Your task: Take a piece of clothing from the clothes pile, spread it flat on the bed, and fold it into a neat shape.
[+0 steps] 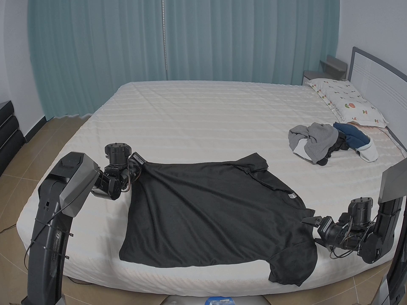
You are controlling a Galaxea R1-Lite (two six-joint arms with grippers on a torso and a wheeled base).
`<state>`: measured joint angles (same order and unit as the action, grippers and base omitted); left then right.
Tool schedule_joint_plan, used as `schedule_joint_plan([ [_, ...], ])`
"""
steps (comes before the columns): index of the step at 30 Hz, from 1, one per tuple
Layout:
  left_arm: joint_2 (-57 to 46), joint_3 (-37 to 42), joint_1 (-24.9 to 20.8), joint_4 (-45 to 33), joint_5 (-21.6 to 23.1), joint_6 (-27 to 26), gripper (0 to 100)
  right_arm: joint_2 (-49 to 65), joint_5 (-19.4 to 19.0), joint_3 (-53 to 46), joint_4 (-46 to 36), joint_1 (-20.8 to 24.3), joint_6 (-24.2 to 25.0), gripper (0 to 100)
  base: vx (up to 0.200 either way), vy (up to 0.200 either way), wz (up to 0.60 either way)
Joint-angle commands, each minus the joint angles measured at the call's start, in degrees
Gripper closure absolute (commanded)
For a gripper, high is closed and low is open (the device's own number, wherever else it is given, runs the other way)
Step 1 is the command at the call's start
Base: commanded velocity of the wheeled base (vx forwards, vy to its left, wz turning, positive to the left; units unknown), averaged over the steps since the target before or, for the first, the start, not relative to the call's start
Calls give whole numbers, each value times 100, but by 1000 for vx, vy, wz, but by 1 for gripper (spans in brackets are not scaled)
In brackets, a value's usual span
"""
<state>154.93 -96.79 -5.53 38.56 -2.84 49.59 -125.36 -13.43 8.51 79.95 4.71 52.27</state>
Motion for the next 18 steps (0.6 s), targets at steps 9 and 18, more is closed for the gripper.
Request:
schedule_joint_plan([
  [9,345,-349,61,618,-322,-11,100,-209,7,-121,162,4,-7,0,0,0,0],
  [18,547,-569,105,837,-551,-99,100,-226,7,-121,170,4,2,0,0,0,0],
])
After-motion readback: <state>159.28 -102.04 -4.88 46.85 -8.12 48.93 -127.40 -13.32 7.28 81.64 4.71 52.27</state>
